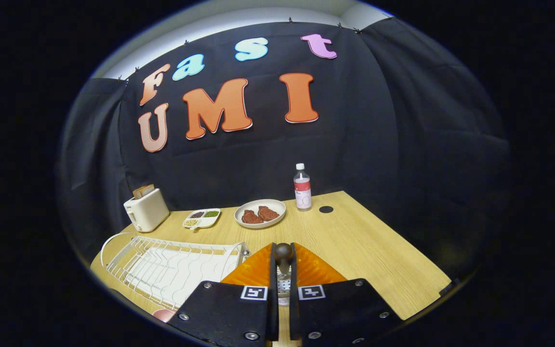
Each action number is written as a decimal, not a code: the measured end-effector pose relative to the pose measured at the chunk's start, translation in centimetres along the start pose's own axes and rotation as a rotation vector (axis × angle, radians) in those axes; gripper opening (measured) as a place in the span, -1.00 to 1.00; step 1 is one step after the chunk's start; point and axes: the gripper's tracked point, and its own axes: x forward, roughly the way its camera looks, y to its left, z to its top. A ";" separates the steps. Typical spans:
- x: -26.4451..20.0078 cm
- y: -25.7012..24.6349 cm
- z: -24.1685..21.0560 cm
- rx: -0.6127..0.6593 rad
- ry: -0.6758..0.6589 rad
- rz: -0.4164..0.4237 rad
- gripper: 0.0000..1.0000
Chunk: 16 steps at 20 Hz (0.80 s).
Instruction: Take the plate from the dish rack, then take the spoon from the basket and place it into the plate.
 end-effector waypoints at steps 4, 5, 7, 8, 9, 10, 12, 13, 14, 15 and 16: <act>-2.6 1.1 2.6 -0.014 -0.059 0.023 -0.82; -3.3 1.5 3.1 -0.019 -0.067 0.032 -0.83; -4.9 2.2 3.8 -0.029 -0.086 0.055 -0.82; -5.6 2.7 4.2 -0.028 -0.092 0.073 -0.83; -6.3 3.3 4.5 -0.021 -0.097 0.097 -0.83; -6.8 3.9 4.4 -0.012 -0.089 0.119 -0.83; -7.9 4.7 4.4 -0.005 -0.081 0.147 -0.83; -8.4 5.1 4.5 -0.012 -0.088 0.154 -0.83; -9.1 5.6 4.6 -0.021 -0.096 0.166 -0.83; -9.8 6.3 4.6 -0.027 -0.099 0.182 -0.83; -10.4 7.1 4.5 -0.033 -0.100 0.204 -0.83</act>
